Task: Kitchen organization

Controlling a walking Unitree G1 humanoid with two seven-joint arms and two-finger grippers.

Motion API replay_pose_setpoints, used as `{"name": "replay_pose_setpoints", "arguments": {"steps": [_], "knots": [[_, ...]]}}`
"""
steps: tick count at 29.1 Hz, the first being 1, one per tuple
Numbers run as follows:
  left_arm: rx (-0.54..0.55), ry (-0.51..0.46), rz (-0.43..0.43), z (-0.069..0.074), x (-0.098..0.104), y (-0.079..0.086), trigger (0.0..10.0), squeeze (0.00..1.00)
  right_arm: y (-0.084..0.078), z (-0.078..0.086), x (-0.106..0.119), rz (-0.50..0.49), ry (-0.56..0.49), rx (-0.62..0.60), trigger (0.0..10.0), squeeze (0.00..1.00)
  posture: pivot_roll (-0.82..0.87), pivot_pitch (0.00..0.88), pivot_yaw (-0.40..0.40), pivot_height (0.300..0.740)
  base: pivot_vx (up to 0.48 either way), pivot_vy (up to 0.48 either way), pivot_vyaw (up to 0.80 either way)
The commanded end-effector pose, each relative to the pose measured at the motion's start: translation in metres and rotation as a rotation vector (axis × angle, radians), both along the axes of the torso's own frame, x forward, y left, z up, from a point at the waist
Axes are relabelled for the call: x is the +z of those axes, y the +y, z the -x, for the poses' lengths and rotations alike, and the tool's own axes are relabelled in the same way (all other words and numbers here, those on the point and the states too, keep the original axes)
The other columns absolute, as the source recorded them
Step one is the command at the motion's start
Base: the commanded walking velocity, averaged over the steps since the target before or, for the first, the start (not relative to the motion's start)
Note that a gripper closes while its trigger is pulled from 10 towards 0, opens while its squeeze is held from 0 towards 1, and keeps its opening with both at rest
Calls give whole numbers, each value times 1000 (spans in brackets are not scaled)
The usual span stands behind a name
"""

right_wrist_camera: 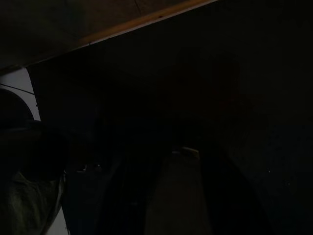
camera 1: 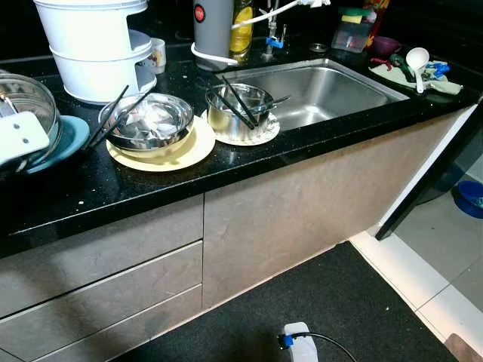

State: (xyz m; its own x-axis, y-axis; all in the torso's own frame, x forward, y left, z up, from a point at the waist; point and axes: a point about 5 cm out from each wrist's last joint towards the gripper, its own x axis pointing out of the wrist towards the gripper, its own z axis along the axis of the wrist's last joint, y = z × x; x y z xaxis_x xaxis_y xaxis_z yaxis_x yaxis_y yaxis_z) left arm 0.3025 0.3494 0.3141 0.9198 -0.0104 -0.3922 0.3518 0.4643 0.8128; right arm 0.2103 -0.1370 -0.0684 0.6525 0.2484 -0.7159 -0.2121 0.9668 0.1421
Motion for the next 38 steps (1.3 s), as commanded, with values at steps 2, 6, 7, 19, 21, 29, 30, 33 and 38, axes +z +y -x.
{"name": "replay_pose_setpoints", "arguments": {"steps": [2,6,7,19,21,29,30,33,38], "knots": [[8,-37,-40,-4,1,-1,10000,1000,-2,7,-5,6,30,-2,10000,0,3,145,-43,740,0,0,0],[4,-67,-41,-7,0,0,10000,0,-1,7,-5,6,29,-1,10000,0,3,143,-43,740,0,0,0],[4,-67,-41,-7,0,0,10000,0,-1,7,-5,6,29,-1,10000,0,3,143,-43,740,0,0,0],[-12,-77,34,-6,13,0,10000,1000,-1,9,-5,5,33,-2,10000,0,7,150,-41,740,0,0,0],[-7,-81,11,-6,13,1,10000,1000,-1,9,-5,5,33,-2,10000,0,7,150,-42,740,0,0,0],[-11,-100,-20,-7,15,3,10000,0,0,9,-6,3,36,-2,10000,0,6,155,-42,740,0,0,0],[-13,-99,-17,-7,16,3,10000,0,0,9,-6,3,37,-2,10000,0,6,155,-42,740,0,0,0],[-10,-104,-24,-8,19,5,10000,0,-1,10,-6,3,38,-3,10000,0,7,155,-42,740,0,0,0],[-3,-124,-34,-13,26,6,10000,0,-1,8,-5,3,35,-1,10000,0,10,156,-42,740,0,0,0]]}}
